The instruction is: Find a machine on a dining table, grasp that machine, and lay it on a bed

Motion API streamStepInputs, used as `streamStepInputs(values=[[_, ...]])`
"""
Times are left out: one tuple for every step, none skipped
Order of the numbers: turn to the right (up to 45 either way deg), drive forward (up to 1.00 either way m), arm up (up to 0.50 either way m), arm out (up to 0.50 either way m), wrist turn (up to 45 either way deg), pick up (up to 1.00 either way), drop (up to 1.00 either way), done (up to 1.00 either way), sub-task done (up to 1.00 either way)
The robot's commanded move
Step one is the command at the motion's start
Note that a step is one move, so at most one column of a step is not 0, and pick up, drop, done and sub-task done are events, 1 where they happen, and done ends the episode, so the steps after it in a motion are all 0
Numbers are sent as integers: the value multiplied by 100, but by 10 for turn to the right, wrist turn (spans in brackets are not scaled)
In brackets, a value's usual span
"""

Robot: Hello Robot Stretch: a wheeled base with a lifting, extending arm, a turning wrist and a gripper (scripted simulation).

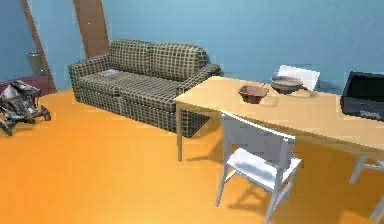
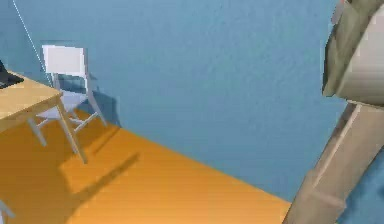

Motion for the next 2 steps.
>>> streamStepInputs(values=[[300, 0, 0, 0, 0, 0, 0, 0, 0], [0, 40, 0, 0, 0, 0, 0, 0, 0]])
